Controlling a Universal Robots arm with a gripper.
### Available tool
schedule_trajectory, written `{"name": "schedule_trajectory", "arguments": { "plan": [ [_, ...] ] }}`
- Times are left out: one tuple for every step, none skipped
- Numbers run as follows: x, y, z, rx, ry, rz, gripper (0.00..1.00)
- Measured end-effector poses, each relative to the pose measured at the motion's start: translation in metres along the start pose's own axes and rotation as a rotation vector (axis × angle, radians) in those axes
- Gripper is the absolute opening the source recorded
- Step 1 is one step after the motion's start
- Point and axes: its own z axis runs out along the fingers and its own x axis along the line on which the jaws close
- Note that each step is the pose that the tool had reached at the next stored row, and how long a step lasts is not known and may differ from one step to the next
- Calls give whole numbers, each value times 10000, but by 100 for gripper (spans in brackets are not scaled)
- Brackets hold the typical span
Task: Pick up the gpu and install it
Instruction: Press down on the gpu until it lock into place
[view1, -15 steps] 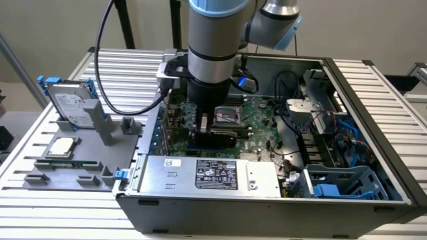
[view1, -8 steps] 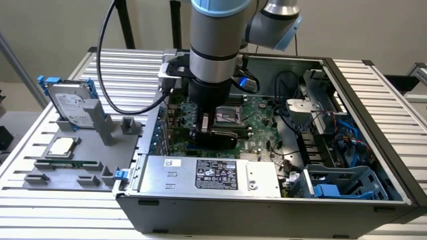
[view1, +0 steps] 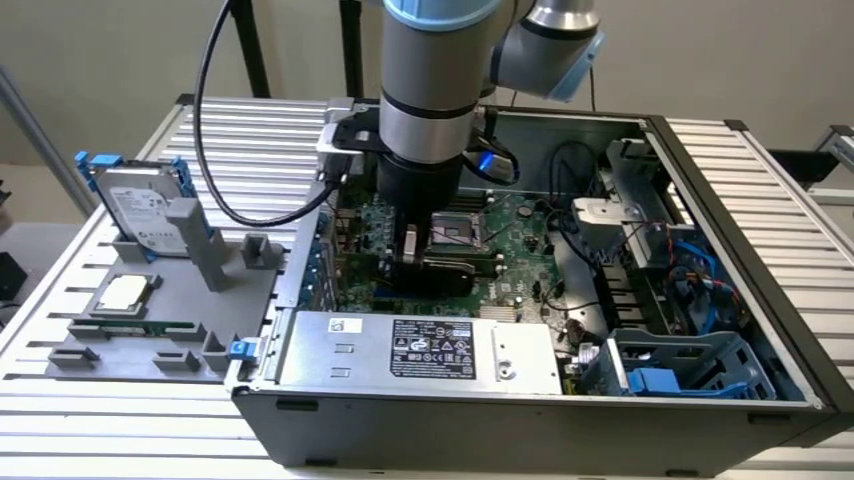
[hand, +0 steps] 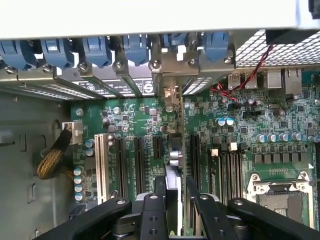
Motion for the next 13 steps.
{"name": "schedule_trajectory", "arguments": {
  "plan": [
    [-1, 1, -12, -4, -2, -1, 0],
    [0, 1, -28, -8, 2, 0, 0],
    [0, 2, -39, -12, 4, 0, 0],
    [0, 2, -41, -12, 3, 0, 0],
    [0, 2, -41, -12, 2, -1, 0],
    [0, 2, -41, -12, 2, 0, 0],
    [-1, 2, -40, -12, 3, -1, 0],
    [-2, 2, -39, -13, 4, -2, 0],
    [-5, 2, -36, -14, 5, -1, 0],
    [-9, 3, -33, -13, 5, 0, 0],
    [-12, 2, -31, -14, 6, -1, 0],
    [-15, 2, -29, -13, 5, -1, 0],
    [-18, 3, -29, -14, 5, -1, 0]
  ]
}}
